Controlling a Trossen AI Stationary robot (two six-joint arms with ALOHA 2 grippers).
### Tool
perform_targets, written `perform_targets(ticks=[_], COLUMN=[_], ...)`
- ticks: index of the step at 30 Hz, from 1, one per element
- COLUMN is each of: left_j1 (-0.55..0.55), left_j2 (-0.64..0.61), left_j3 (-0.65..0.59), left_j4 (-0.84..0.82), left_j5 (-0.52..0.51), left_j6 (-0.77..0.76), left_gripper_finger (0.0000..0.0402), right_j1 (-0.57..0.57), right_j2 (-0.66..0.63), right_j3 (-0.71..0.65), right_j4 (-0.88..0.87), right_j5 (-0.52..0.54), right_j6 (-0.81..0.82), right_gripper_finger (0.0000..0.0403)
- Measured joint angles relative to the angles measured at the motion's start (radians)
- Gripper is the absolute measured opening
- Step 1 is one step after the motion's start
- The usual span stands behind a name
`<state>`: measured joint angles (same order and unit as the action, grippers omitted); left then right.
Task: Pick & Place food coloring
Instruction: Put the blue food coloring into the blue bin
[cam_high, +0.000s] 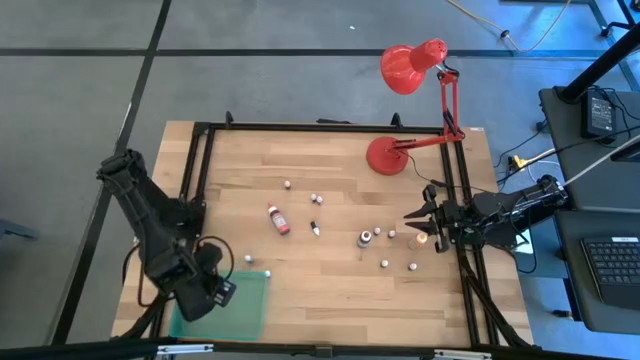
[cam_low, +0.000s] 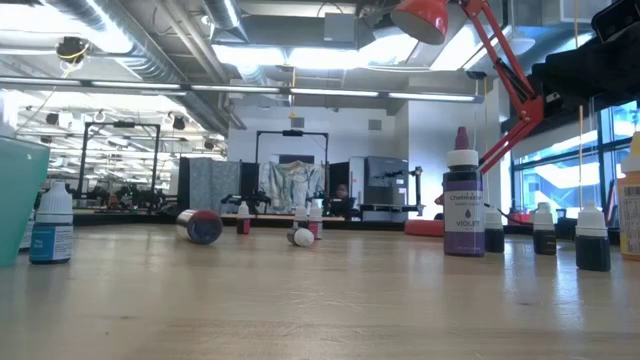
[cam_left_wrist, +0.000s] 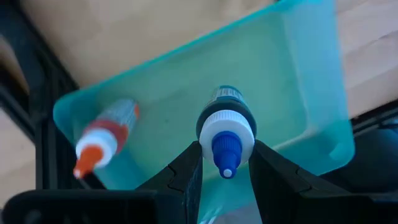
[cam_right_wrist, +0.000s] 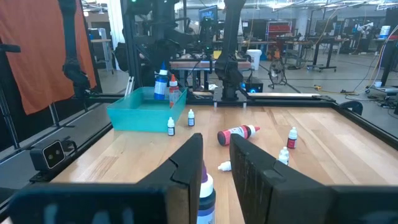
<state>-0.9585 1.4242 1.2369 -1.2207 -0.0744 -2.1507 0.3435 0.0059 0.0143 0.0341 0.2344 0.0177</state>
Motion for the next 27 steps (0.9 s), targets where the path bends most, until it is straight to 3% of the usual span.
perform_targets(ticks=[6,14,27], left_j1=[-0.079,-0.095,-0.076], left_j2=[0.056,0.129,0.135], left_j3=[0.000,0.000,-0.068], left_j4=[0.019,-0.020,-0.050], left_j5=[0.040,0.001,0.051], left_j6=[-0.158,-0.135,-0.139], left_gripper_finger=[0.0109,0.0109,0.0109], right_j1=[0.000,0.000,0.000], right_j2=[0.000,0.000,0.000], right_j3=[0.000,0.000,0.000], right_j4=[0.000,0.000,0.000], right_j5=[0.000,0.000,0.000], right_j6=[0.000,0.000,0.000], right_gripper_finger=[0.0084,0.0084,0.0084])
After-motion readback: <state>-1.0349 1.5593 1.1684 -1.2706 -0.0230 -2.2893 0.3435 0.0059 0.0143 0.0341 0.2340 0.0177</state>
